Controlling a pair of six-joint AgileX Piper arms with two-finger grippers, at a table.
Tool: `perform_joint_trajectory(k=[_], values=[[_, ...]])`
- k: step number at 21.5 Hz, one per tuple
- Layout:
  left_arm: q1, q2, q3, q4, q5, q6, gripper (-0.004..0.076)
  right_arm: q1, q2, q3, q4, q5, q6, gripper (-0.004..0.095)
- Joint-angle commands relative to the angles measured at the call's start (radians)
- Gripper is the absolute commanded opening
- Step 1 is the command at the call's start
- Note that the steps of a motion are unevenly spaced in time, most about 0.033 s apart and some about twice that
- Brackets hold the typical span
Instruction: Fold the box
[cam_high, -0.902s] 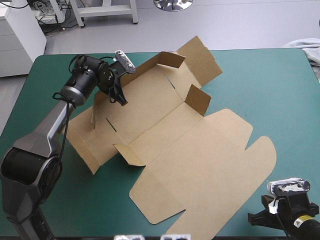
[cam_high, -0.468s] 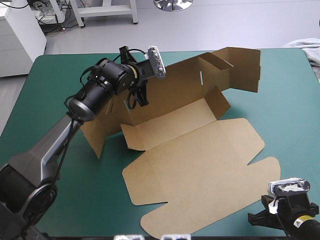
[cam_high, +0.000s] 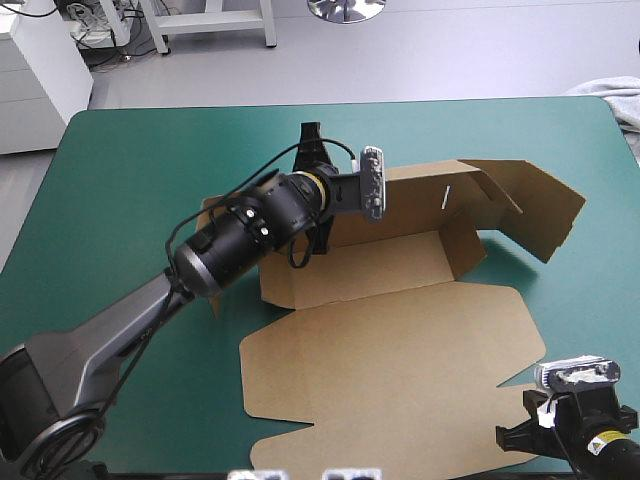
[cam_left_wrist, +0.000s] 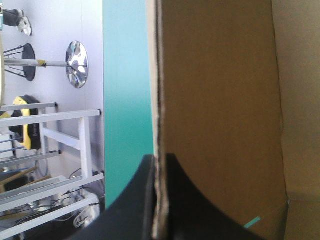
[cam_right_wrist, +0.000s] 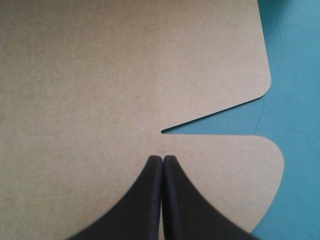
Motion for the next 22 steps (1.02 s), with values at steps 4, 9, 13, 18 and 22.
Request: perform_joint_trajectory(k=[4, 9, 13, 18, 22], values=[[-0.125, -0.062, 0.128, 0.422, -0.112, -0.315, -0.0010, 0.003, 0.010, -0.026, 0.014, -0.053, -0.008, -0.0019], [-0.209, -0.099, 0.330, 0.936, -0.112, -0.864, -0.0010, 0.003, 0.010, -0.026, 0.012, -0.053, -0.008, -0.0019], [-0.211, -0.102, 0.432, 1.059, -0.062, -1.023, -0.0010, 0.003, 0.010, -0.026, 0.010, -0.053, -0.008, -0.0019], [-0.211, -0.102, 0.472, 1.118, -0.058, -1.151, -0.0010, 0.003, 0.016, -0.097, 0.006, -0.073, 0.035, -0.0019], [-0.211, -0.102, 0.472, 1.125, -0.063, -1.174, -0.0010, 0.003, 0.093, -0.208, 0.003, -0.117, 0.044, -0.0019]])
